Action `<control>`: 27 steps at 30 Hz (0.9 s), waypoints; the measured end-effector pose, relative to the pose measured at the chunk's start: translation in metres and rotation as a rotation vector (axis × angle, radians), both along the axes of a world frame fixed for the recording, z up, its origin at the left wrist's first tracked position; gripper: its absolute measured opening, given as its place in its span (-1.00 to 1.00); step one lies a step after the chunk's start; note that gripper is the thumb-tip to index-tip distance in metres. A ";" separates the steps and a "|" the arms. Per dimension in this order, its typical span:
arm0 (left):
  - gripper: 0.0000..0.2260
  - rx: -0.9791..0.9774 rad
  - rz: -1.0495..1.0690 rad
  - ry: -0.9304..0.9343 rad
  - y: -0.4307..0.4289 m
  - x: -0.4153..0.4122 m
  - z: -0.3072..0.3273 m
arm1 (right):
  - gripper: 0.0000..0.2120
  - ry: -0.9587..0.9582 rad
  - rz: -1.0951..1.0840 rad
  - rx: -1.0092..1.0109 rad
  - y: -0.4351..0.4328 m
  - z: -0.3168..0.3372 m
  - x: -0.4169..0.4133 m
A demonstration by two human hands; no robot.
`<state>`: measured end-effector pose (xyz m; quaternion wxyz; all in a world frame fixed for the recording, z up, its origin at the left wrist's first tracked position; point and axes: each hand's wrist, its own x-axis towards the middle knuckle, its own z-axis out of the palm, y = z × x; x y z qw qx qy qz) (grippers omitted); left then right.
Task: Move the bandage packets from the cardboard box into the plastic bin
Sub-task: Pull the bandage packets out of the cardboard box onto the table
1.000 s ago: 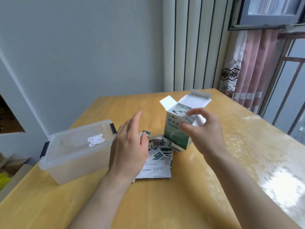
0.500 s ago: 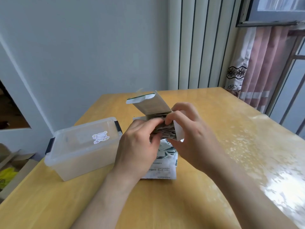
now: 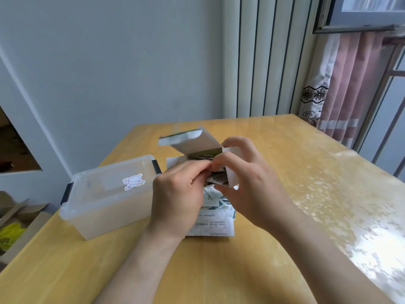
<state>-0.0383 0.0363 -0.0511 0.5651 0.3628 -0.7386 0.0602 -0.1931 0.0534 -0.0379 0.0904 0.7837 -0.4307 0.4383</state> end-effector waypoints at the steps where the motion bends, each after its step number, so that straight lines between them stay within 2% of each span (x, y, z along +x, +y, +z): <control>1: -0.85 -0.005 -0.004 0.027 0.000 0.000 0.000 | -0.66 -0.017 -0.007 0.007 -0.001 0.000 -0.001; 7: -0.90 -0.007 0.048 0.145 -0.003 0.006 0.006 | -0.55 -0.091 0.000 0.096 -0.006 -0.001 -0.010; 10: -0.89 0.064 0.021 0.214 -0.003 0.008 0.009 | -0.64 -0.103 -0.047 0.110 -0.008 -0.003 -0.014; 14: -0.87 0.070 -0.032 0.162 -0.002 0.007 0.007 | -0.75 -0.119 -0.106 0.083 -0.011 -0.006 -0.018; 17: -0.86 0.022 0.022 0.107 -0.003 0.007 0.006 | -0.78 -0.133 -0.129 0.091 -0.014 -0.006 -0.021; 20: -0.86 -0.003 0.092 0.160 -0.004 0.010 0.008 | -0.81 -0.139 -0.175 0.106 -0.016 -0.006 -0.024; 23: -0.83 -0.010 0.120 0.204 -0.005 0.013 0.009 | -0.82 -0.142 -0.267 0.106 -0.018 -0.007 -0.032; 27: -0.81 -0.027 0.172 0.145 -0.007 0.013 0.007 | -0.85 -0.149 -0.406 0.095 -0.022 -0.008 -0.044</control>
